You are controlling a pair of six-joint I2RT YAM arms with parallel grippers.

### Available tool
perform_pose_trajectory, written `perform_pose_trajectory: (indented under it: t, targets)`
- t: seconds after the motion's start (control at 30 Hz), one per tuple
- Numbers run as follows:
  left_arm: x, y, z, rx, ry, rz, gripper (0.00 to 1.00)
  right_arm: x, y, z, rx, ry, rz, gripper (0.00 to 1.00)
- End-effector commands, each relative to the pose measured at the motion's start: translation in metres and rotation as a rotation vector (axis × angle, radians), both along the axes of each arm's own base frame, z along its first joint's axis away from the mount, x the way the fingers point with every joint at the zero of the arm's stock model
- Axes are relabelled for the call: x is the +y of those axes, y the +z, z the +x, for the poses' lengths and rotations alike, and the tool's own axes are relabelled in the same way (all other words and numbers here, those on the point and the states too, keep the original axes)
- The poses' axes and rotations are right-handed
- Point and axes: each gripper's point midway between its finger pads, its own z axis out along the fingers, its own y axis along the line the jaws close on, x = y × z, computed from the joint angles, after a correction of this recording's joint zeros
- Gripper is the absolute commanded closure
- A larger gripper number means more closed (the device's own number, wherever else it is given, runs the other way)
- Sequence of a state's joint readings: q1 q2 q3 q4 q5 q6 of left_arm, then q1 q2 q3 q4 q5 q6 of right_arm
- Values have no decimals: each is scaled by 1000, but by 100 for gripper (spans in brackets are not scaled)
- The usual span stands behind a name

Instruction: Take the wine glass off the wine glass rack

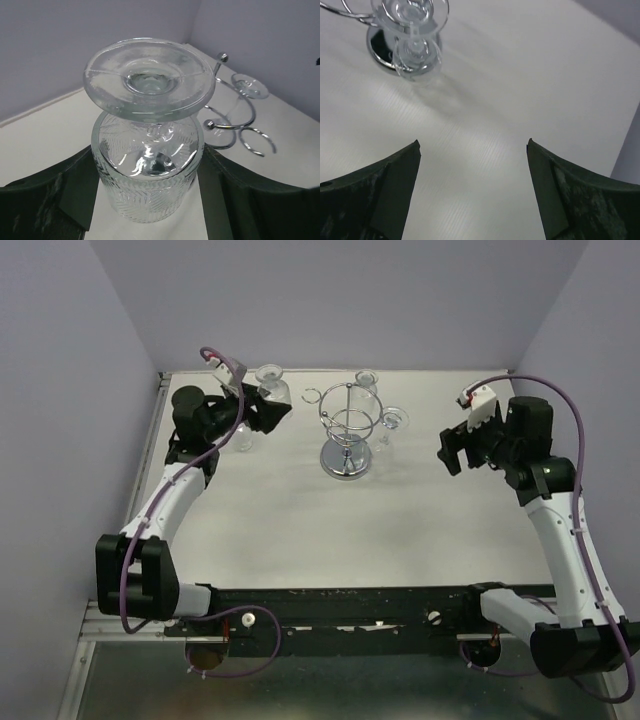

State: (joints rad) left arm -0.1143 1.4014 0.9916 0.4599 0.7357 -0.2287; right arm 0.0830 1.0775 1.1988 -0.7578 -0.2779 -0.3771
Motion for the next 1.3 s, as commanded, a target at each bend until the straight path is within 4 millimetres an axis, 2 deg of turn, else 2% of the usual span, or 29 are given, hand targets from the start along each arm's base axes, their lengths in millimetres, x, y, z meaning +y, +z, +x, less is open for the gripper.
perform_pose_trajectory:
  t: [0.0,0.1,0.2,0.3,0.43,0.57,0.67,0.77,0.97,1.17,1.27]
  targets:
    - [-16,55,-47,122,-99,-144,97,11,83,18,-370,100,-1,7]
    - [-22,67,-70,152,-151,-129,100,18,102,25,-431,119,17,14]
    - [-30,66,-95,225,-254,-131,100,44,128,27,-534,171,-6,18]
    - [-43,56,-125,350,-426,-148,100,86,144,19,-672,287,-62,18]
    - [-52,41,-151,474,-519,-146,100,142,142,0,-744,464,-102,19]
    - [-58,27,-165,558,-510,-137,100,183,126,-32,-775,602,-100,20]
    - [-64,7,-174,684,-494,-125,100,200,106,-54,-773,678,-100,21]
    - [-62,-18,-178,849,-444,-168,100,217,84,-73,-742,759,-93,22]
    - [-44,-82,-194,1219,-352,-300,100,234,44,-95,-549,785,-4,25]
    - [-42,-110,-212,1346,-346,-415,100,258,2,-130,-411,856,44,28]
    - [-38,-123,-213,1405,-301,-460,100,270,-25,-137,-343,857,11,29]
